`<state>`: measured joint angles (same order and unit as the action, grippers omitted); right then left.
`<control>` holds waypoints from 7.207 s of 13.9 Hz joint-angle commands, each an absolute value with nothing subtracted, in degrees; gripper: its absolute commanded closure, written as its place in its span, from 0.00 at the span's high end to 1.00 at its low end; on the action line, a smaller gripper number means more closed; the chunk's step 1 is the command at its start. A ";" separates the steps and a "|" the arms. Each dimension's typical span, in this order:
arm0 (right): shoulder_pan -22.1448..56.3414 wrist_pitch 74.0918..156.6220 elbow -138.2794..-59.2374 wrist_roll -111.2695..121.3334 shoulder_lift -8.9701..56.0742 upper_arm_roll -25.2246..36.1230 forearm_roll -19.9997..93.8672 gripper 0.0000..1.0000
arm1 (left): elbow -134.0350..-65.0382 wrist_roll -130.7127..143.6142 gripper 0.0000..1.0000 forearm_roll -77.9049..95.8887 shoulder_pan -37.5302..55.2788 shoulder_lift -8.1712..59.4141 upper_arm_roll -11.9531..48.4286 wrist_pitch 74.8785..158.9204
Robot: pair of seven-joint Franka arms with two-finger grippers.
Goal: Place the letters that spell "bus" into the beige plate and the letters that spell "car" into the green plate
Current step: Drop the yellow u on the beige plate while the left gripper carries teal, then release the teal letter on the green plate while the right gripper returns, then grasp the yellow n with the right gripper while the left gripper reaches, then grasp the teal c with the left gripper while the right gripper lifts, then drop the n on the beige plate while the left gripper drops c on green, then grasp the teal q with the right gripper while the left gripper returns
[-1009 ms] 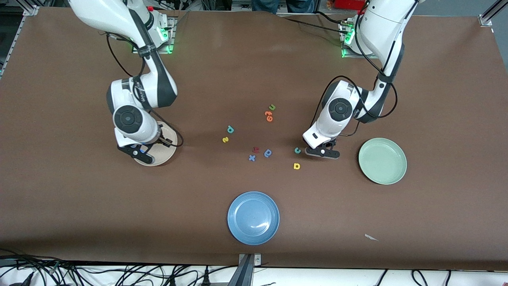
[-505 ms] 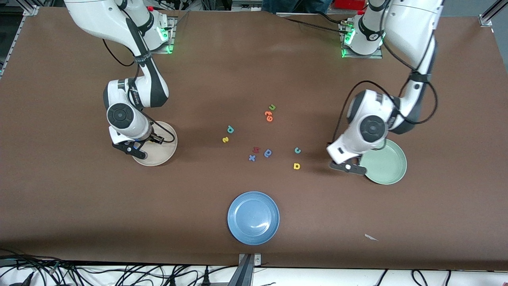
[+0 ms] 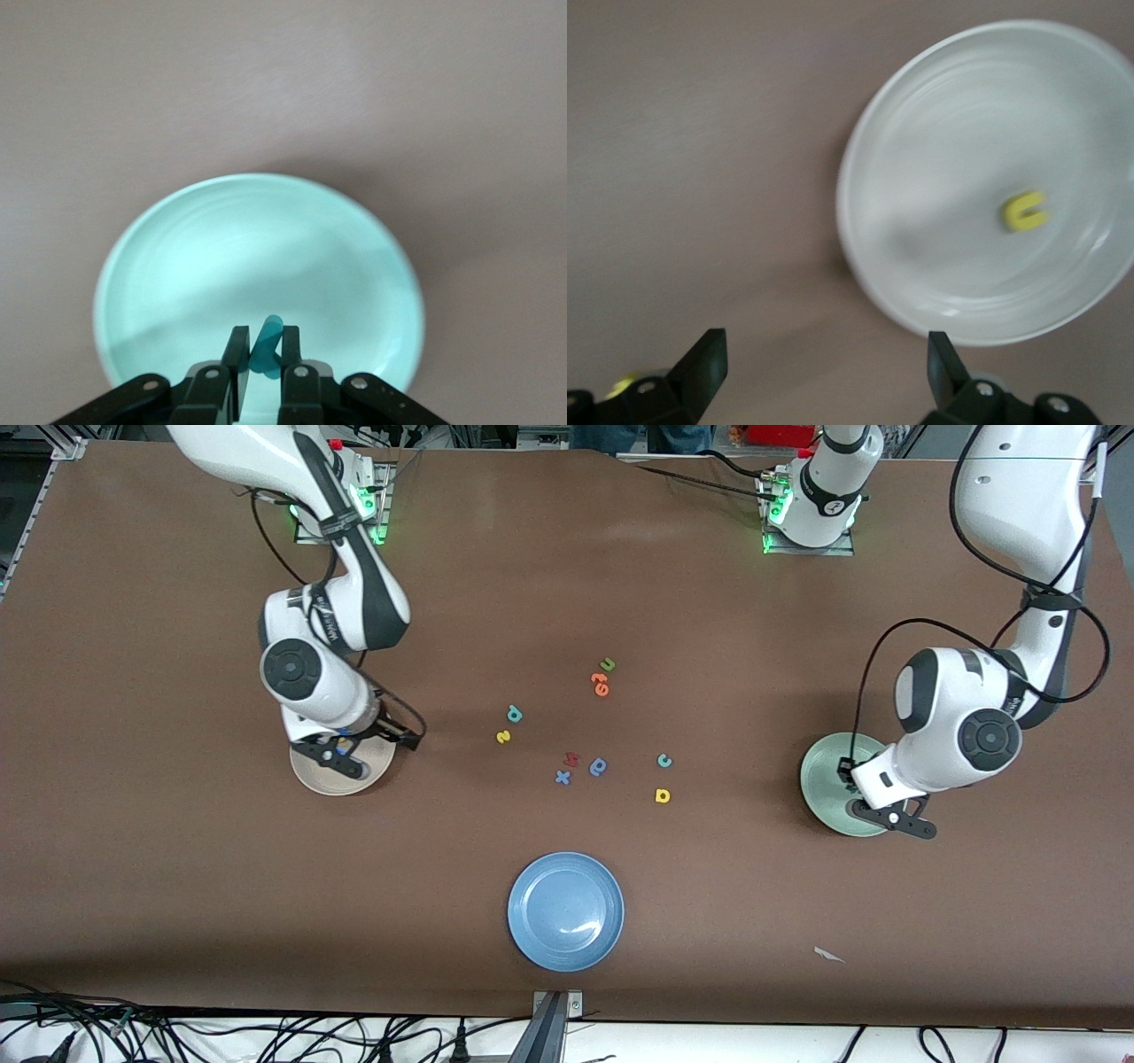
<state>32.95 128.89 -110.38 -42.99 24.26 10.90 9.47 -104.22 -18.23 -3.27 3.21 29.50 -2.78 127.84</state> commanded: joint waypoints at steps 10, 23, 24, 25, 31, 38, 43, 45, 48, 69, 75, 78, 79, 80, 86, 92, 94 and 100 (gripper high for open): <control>44.29 136.67 -94.57 -73.20 41.48 9.76 11.16 0.57 | -102.13 10.94 1.00 -2.90 6.76 30.32 9.83 127.18; 44.91 135.88 -99.40 -75.67 39.82 8.97 11.16 0.54 | -98.01 41.65 1.00 -3.51 21.00 39.45 10.02 135.17; 45.09 135.88 -99.49 -75.67 39.73 8.96 11.16 0.54 | -97.39 42.53 0.97 -3.60 21.35 39.90 10.02 135.35; 45.26 135.97 -99.49 -75.67 39.73 8.96 11.16 0.54 | -97.38 42.97 0.94 -3.60 21.71 39.99 10.02 135.35; 46.23 136.49 -99.93 -75.59 39.99 9.05 11.08 0.16 | -98.17 44.82 0.77 -3.87 22.50 40.87 9.84 137.20; 46.06 126.60 -99.49 -64.73 34.03 15.10 10.90 0.00 | -99.23 44.21 0.61 -5.27 22.32 40.87 9.84 136.50; 45.88 115.49 -101.15 -40.30 30.85 27.66 11.34 0.00 | -99.58 44.12 0.45 -5.36 22.32 40.78 9.76 136.23; 45.79 118.10 -106.14 -30.90 30.59 31.80 11.42 0.01 | -99.58 44.12 0.39 -5.36 22.32 40.78 9.67 136.14; 45.27 126.54 -112.57 -24.45 31.11 33.05 16.15 0.01 | -99.58 44.30 0.31 -7.72 22.41 40.78 9.75 136.14; 57.63 132.88 -109.25 -56.31 31.11 25.05 23.20 0.85 | -95.89 30.81 0.11 -8.70 16.98 36.57 9.58 122.98; 59.85 142.63 -109.34 -61.61 35.32 20.66 23.99 0.65 | -96.15 1.81 0.11 -10.19 2.05 33.75 9.58 119.44; 60.03 144.40 -109.42 -61.61 36.65 20.04 25.05 0.64 | -96.15 -10.42 0.11 -10.37 -4.81 33.92 9.58 120.75; 59.94 144.67 -109.42 -61.61 36.74 19.87 25.05 0.61 | -96.15 -13.07 0.11 -10.37 -6.23 34.27 9.58 121.72; 60.03 145.19 -109.42 -61.61 37.00 19.78 25.05 0.57 | -96.59 -14.31 0.14 -10.37 -7.02 34.54 9.58 122.77; 60.03 146.42 -109.34 -61.61 37.44 19.34 25.14 0.44 | -96.07 -13.10 1.00 -10.20 -6.77 34.89 9.67 122.43; 59.77 146.34 -109.34 -60.65 37.79 18.98 25.05 0.05 | -93.43 14.02 1.00 -6.44 3.59 35.95 10.37 122.52; 59.68 145.81 -109.25 -60.47 37.18 19.16 25.14 0.05 | -93.25 18.96 1.00 -3.70 7.63 36.91 10.37 122.87; 59.68 134.94 -109.16 -51.45 31.56 26.25 24.96 0.05 | -84.39 32.51 1.00 -3.69 16.08 44.02 10.28 123.05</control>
<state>59.76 140.45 -108.61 -57.41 35.08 22.89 23.85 -89.11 30.63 -4.54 15.06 40.71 11.00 123.64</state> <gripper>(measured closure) 0.736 0.000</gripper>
